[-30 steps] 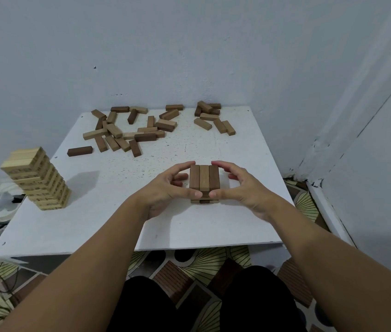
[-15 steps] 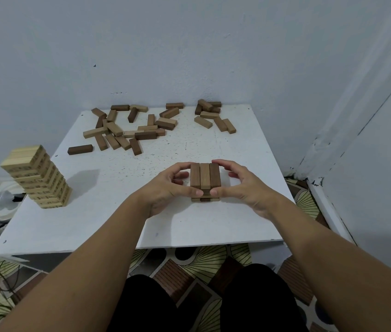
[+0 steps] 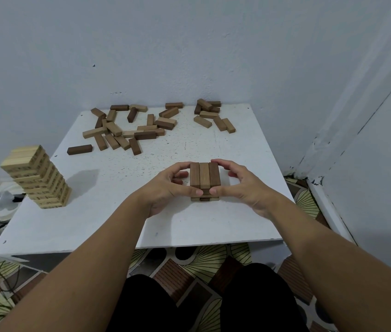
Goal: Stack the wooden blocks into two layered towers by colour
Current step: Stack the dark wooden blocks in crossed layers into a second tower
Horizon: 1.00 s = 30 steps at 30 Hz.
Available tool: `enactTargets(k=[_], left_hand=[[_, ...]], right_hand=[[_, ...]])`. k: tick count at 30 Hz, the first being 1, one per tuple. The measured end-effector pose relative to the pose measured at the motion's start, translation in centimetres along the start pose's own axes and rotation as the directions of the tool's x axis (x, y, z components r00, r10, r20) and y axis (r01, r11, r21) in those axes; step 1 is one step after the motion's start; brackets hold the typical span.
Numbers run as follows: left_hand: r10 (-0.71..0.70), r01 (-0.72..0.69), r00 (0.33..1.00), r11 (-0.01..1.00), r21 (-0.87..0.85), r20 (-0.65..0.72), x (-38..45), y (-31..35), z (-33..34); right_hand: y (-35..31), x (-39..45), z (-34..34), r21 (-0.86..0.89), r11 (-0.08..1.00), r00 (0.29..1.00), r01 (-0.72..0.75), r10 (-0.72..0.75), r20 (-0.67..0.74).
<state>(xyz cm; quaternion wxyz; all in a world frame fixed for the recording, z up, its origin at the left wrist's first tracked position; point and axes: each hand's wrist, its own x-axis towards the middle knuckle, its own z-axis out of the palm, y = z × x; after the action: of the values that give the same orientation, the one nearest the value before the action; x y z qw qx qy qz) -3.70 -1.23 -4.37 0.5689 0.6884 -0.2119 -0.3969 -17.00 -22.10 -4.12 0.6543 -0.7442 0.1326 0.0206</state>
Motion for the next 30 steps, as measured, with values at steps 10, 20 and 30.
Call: enactTargets(k=[10, 20, 30], left_hand=[[-0.002, 0.002, 1.000, 1.000, 0.004, -0.021, -0.3, 0.2, 0.2], [-0.070, 0.069, 0.997, 0.997, -0.028, -0.040, -1.3, 0.9, -0.3], [0.054, 0.050, 0.895, 0.974, 0.222, -0.442, 0.0, 2.4, -2.9]], right_hand=[[-0.1, -0.2, 0.0, -0.033, 0.999, 1.000, -0.004, 0.004, 0.002], [-0.9, -0.4, 0.2, 0.070, 0.996, 0.993, -0.058, 0.065, -0.102], [-2.7, 2.1, -0.5, -0.147, 0.975, 0.962, -0.167, 0.129, -0.239]])
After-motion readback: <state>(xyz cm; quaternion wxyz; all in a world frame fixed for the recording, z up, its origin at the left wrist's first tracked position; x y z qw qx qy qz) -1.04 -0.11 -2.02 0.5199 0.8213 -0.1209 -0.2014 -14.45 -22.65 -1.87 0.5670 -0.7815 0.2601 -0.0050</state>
